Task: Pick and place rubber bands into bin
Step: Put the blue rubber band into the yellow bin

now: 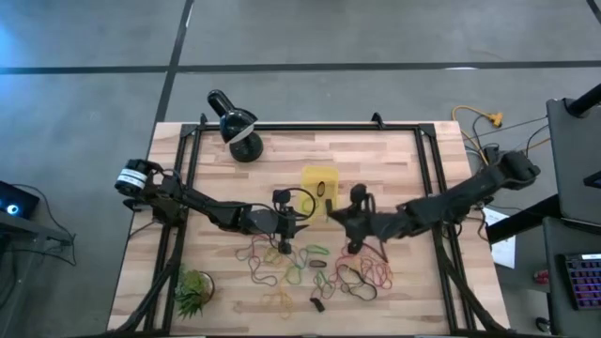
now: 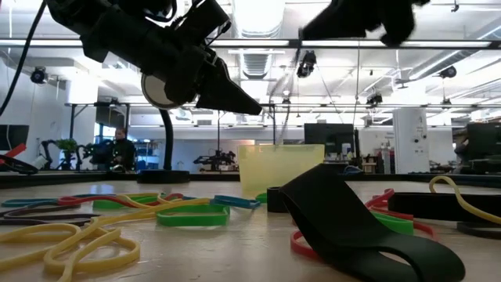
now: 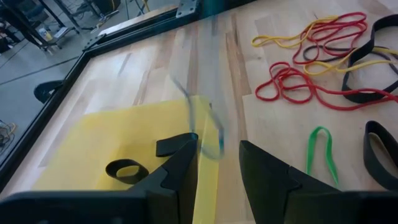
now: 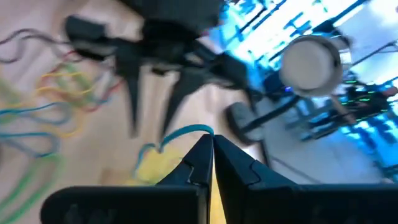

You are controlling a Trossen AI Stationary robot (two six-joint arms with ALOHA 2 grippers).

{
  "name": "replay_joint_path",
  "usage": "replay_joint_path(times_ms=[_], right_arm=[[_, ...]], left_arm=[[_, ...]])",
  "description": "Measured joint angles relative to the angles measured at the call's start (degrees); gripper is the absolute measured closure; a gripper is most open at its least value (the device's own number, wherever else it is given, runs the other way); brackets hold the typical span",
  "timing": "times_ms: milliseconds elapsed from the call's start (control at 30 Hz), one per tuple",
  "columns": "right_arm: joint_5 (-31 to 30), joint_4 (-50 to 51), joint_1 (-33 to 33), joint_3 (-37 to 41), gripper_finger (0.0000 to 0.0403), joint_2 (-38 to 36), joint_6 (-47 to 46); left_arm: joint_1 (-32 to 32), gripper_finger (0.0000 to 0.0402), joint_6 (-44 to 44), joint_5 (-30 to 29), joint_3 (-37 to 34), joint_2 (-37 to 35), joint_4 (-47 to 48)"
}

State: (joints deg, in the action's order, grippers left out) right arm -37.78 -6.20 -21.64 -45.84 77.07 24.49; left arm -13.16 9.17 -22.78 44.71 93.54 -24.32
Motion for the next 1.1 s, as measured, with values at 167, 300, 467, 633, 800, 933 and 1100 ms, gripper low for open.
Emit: replay_joint_path(times_ms=[167, 300, 467, 633, 800, 933, 1100], right_arm=[[0.07, -0.23, 4.16, -0.97, 0.0394, -4.19, 1.68], [1.89, -0.17, 7.92, -1.57, 0.0394, -4.8, 2.85], [8.3, 0.04, 13.12, -1.65, 0.0394, -3.52, 2.09], [11.88, -0.71, 16.94, -1.64, 0.0394, 0.06, 0.33], [16.35, -0.55, 19.81, -1.64, 0.0394, 6.16, -2.02], [16.89, 0.29, 21.06, -1.69, 0.0394, 11.01, -4.52], [18.92, 11.21, 22.89, -6.41, 0.0387, 14.18, -9.88]], left_arm=[[-0.01, 0.0298, 0.01, 0.0, 0.0, 0.0, 0.15], [-0.01, 0.0298, 0.02, 0.0, 0.0, 0.0, 0.43], [-0.01, 0.0298, 0.04, 0.0, 0.0, 0.0, 0.81], [-0.01, 0.0298, 0.07, 0.0, 0.0, 0.0, 0.87], [0.0, 0.0298, 0.07, 0.0, 0.0, 0.0, 0.92], [-0.04, 0.0298, 0.04, 0.0, 0.0, 0.0, 0.9], [-0.1, 0.0298, 0.04, 0.02, 0.0, 0.0, 0.9]])
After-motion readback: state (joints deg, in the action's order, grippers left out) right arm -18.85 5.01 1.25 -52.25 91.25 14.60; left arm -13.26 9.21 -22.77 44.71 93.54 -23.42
